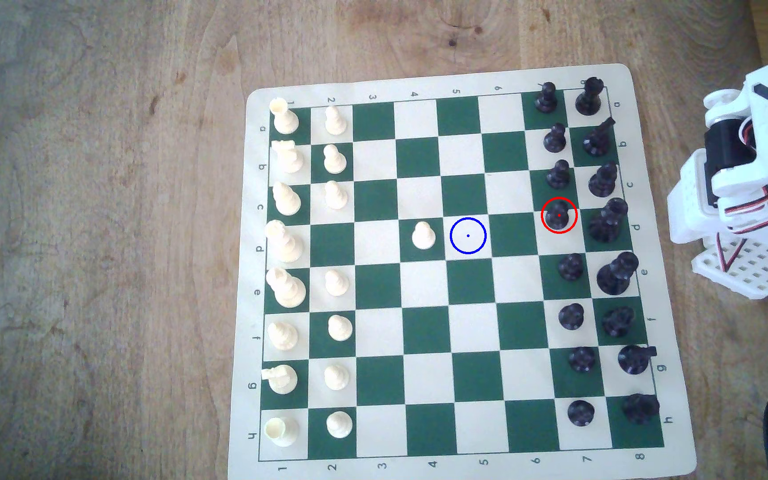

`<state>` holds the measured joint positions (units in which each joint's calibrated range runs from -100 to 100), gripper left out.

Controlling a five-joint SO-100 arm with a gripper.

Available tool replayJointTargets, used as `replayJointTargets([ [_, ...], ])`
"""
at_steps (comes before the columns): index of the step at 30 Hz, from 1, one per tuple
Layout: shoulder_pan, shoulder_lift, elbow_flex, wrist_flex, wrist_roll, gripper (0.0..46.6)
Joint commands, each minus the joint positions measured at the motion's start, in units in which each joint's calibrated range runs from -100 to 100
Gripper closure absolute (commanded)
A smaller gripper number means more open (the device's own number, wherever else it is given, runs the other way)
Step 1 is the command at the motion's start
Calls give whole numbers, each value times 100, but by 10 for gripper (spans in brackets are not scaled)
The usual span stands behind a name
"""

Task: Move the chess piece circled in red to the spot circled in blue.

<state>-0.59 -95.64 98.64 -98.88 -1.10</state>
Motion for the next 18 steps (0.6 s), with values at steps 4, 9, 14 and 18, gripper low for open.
replayJointTargets([
  [4,157,-11,117,560,24,464],
  [9,313,-11,0,2591,24,464],
  [14,767,-20,-291,4671,15,464],
  [18,1095,-20,-980,7210,-15,464],
])
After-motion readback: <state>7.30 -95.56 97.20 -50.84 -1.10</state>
